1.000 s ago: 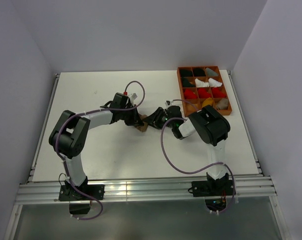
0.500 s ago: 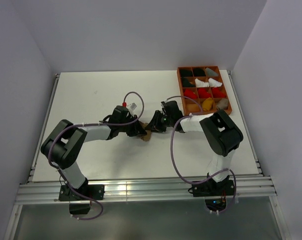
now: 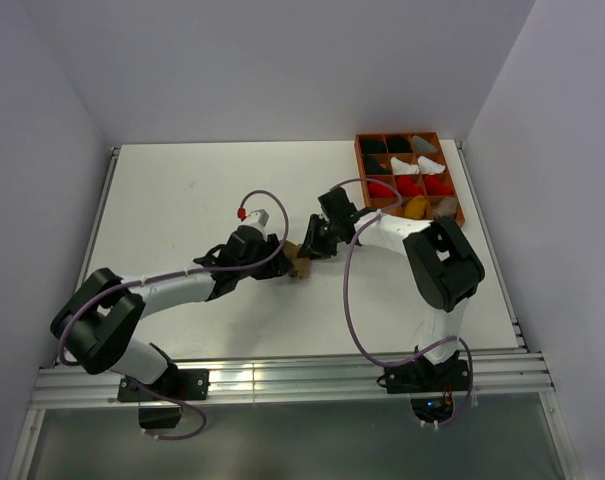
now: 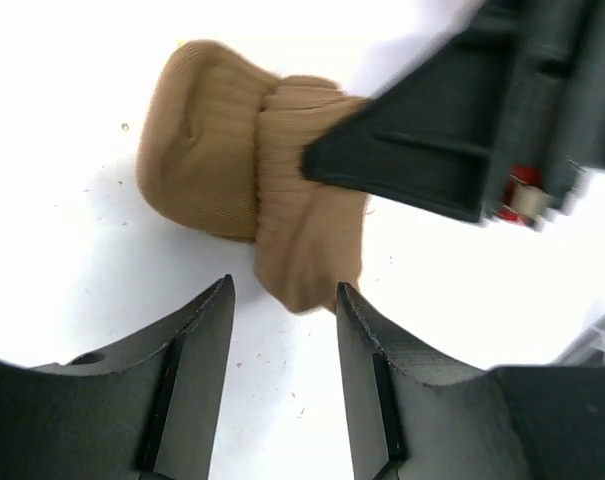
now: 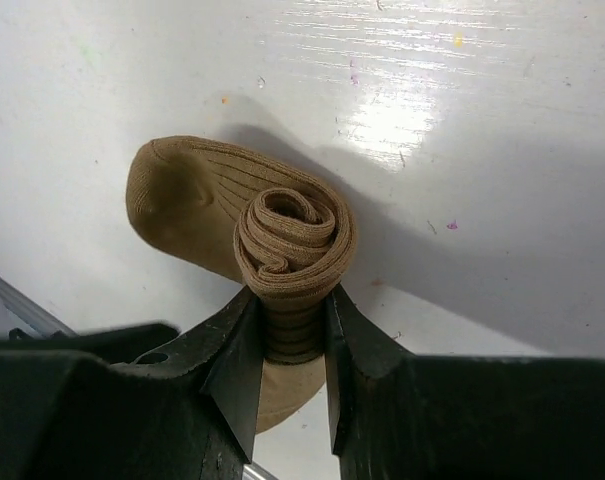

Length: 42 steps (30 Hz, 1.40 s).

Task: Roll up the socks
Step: Roll the sock at the center of the board.

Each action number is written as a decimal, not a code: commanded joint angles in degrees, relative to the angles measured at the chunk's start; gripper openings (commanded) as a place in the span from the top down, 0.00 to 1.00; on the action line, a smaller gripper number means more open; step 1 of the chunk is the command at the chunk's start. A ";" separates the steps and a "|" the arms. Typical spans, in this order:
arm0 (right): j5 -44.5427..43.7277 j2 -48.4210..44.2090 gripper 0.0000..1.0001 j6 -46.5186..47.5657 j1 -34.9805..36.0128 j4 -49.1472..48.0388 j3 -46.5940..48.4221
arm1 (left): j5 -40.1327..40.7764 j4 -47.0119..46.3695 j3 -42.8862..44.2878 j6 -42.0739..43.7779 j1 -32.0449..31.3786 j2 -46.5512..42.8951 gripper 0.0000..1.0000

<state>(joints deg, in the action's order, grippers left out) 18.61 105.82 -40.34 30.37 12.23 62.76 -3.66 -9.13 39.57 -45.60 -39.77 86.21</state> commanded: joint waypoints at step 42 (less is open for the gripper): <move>3.71 7.03 0.89 -1.23 1.10 10.72 5.80 | 44.98 7.28 17.29 14.41 -21.32 24.79 0.61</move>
<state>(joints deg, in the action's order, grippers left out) 19.22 110.45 -41.06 30.85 21.41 70.98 47.77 -5.69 56.64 -27.68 -63.37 108.27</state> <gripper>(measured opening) 0.326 0.413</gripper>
